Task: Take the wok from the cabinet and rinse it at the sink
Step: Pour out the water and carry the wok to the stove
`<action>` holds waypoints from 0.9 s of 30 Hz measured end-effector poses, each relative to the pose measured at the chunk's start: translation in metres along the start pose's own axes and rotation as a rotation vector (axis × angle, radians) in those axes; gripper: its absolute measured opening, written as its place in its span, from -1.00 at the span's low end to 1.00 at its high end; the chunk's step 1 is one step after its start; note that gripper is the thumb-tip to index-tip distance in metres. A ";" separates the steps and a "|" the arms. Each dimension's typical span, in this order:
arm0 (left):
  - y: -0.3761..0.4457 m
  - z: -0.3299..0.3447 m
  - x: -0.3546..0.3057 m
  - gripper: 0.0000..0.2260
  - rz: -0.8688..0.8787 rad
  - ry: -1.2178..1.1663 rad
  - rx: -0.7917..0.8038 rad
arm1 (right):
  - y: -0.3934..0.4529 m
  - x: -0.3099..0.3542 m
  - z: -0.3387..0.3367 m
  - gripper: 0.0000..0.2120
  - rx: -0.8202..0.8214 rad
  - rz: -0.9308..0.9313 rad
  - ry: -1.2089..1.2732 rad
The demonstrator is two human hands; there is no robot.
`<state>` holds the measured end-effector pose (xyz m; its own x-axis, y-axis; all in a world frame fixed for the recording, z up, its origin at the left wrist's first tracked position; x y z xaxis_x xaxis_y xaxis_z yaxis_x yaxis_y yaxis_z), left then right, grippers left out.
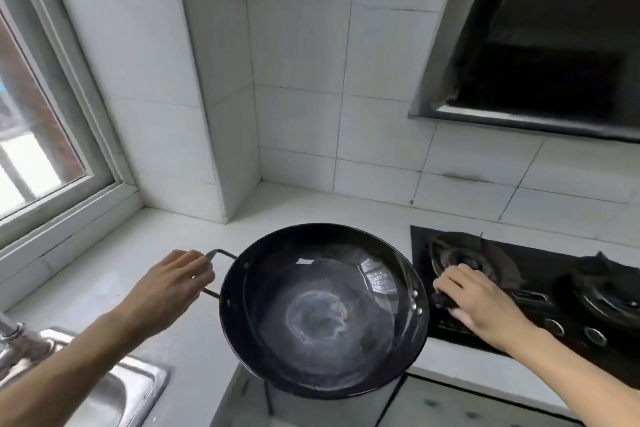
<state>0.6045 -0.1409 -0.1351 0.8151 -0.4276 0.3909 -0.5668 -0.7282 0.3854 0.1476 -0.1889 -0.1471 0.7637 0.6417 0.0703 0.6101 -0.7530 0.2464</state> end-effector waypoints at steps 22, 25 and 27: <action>0.163 0.147 0.004 -0.83 0.180 -0.062 0.101 | 0.035 -0.127 0.065 -0.40 0.058 0.273 0.029; 0.184 0.181 0.019 -0.82 0.192 -0.111 0.094 | 0.043 -0.129 0.073 -0.43 0.087 0.349 0.019; 0.198 0.203 0.028 -0.82 0.197 -0.126 0.096 | 0.049 -0.130 0.081 -0.45 0.101 0.389 0.012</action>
<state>0.5396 -0.4057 -0.2170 0.7022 -0.6253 0.3406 -0.7069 -0.6693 0.2288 0.0957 -0.3212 -0.2223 0.9396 0.3074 0.1508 0.2942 -0.9501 0.1035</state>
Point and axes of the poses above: each hand's wrist, its own y-axis towards the middle knuckle, its own z-axis out of the palm, x = y × z, the point moved 7 cm from there along y, towards the middle knuckle, and after that the axes turned 8 degrees about y, right-handed, at the moved point
